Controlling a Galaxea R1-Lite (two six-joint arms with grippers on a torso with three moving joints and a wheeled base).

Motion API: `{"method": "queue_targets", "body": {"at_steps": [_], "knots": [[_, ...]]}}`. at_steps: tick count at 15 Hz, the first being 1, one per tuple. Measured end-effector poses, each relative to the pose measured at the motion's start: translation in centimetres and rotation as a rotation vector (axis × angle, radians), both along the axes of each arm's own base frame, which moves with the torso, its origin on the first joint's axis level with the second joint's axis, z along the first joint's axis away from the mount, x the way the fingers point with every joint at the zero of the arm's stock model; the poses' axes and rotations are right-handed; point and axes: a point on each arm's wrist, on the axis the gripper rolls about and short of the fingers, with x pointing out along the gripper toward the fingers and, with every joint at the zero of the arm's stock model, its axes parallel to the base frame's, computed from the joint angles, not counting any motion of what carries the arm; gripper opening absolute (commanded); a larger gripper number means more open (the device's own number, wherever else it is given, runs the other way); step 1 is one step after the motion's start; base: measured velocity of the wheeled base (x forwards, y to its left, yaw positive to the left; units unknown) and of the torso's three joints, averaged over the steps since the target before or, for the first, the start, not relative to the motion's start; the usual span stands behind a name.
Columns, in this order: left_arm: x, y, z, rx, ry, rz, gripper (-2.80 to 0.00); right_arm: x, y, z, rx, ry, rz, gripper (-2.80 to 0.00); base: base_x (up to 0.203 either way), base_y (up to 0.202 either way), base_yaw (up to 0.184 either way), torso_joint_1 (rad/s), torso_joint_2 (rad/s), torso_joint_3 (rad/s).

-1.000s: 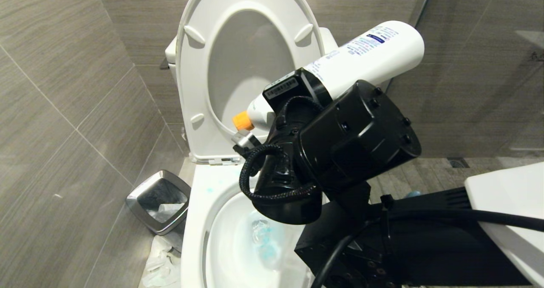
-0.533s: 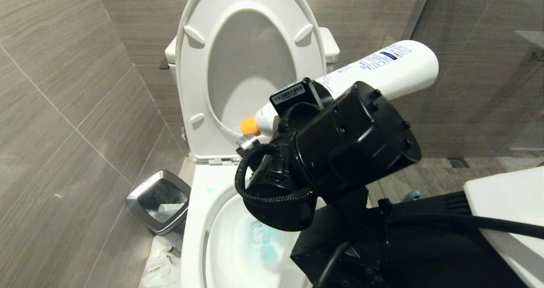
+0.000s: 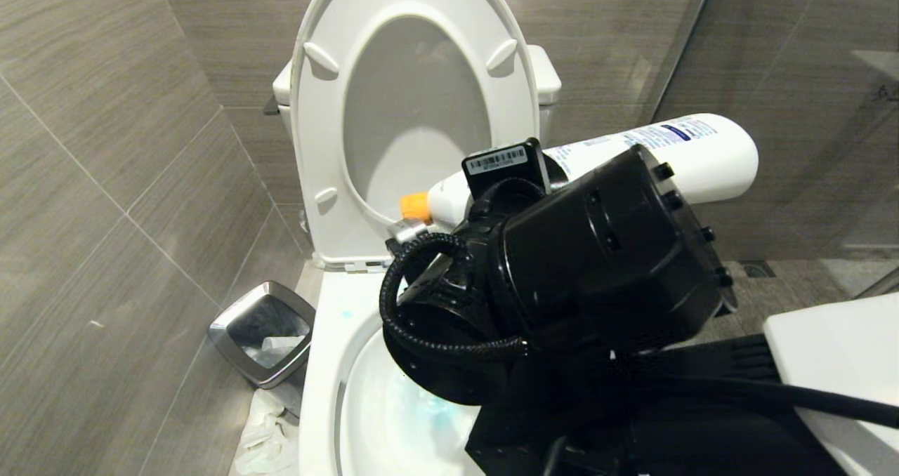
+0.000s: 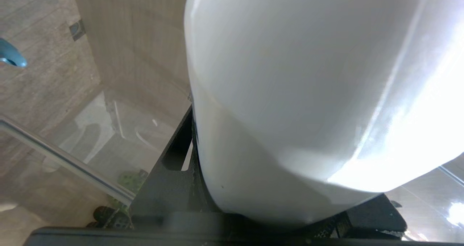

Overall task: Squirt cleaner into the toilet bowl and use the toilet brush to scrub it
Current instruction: Pour in the cleaning agent

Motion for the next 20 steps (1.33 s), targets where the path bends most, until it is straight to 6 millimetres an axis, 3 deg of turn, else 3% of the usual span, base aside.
{"method": "queue_targets", "body": {"at_steps": [9, 13, 16, 20], "knots": [[0.0, 0.0, 0.0, 0.000, 0.000, 0.000, -2.80, 3.5, -2.2, 0.5, 0.046, -0.025, -0.103, -2.80, 0.000, 0.000, 0.000, 0.000, 0.00, 0.000], [0.0, 0.0, 0.0, 0.000, 0.000, 0.000, -2.80, 4.2, -3.7, 1.8, 0.096, -0.053, -0.136, -2.80, 0.000, 0.000, 0.000, 0.000, 0.00, 0.000], [0.0, 0.0, 0.0, 0.000, 0.000, 0.000, -2.80, 4.7, -5.2, 4.2, 0.201, -0.115, -0.167, -2.80, 0.000, 0.000, 0.000, 0.000, 0.00, 0.000], [0.0, 0.0, 0.0, 0.000, 0.000, 0.000, -2.80, 3.8, -6.9, 9.7, 0.508, -0.294, -0.166, -2.80, 0.000, 0.000, 0.000, 0.000, 0.00, 0.000]]}}
